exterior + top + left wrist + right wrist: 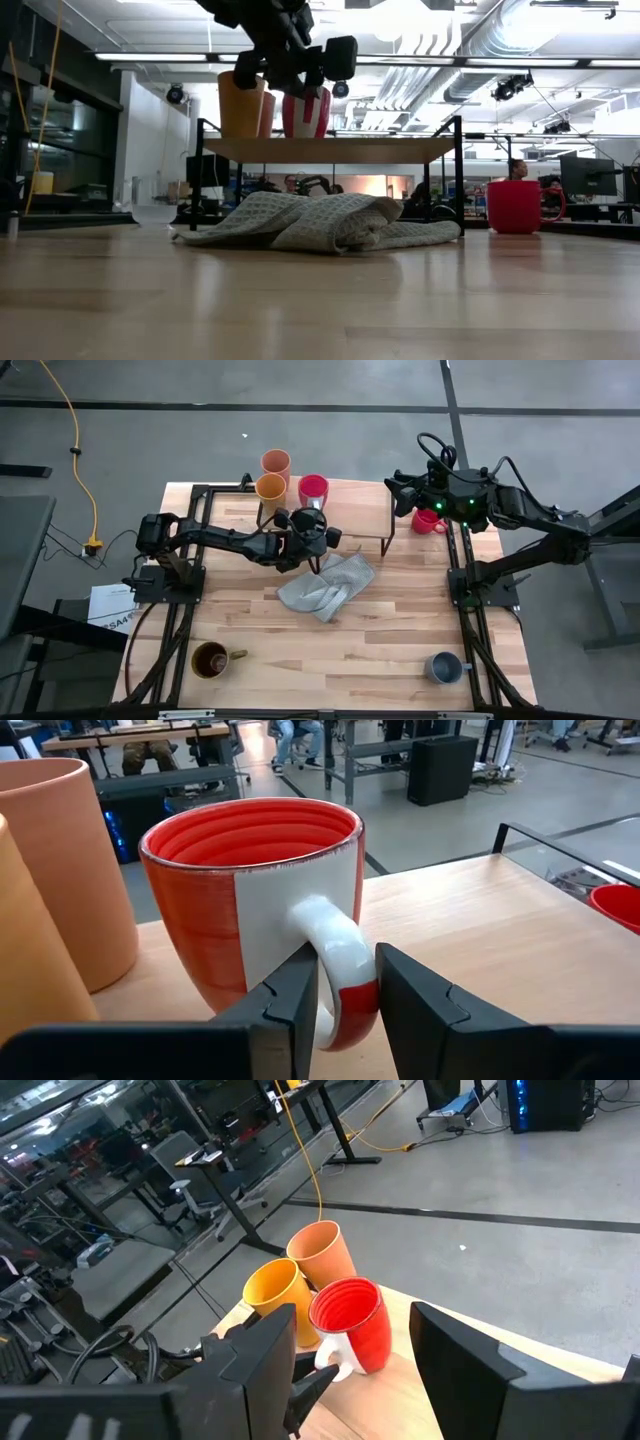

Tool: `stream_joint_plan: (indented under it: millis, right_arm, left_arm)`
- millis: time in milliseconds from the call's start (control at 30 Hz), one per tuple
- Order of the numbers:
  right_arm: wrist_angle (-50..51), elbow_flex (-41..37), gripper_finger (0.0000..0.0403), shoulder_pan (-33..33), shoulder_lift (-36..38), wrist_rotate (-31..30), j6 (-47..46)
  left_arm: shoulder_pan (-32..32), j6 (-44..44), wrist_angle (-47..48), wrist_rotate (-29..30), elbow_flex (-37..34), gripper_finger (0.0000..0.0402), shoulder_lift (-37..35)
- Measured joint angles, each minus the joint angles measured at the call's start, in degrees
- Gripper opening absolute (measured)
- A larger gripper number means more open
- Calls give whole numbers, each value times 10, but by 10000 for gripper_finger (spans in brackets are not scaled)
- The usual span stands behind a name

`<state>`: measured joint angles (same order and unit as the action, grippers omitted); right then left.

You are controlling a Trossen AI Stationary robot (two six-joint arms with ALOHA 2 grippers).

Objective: Stack small to large cups/mugs on shelf
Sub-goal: Put the red mug on the shelf

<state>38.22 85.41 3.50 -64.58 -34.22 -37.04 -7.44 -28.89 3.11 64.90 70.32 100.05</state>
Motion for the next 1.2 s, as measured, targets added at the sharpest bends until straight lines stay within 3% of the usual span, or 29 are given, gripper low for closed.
stream_joint_plan:
  millis: [1033,1200]
  right_arm:
    - [-3,0,189,0,0,0,0]
    - [-3,0,189,0,0,0,0]
  left_arm:
    - [7,-16,5,-35,0,90,-6]
    - [8,30,5,-35,0,90,-6]
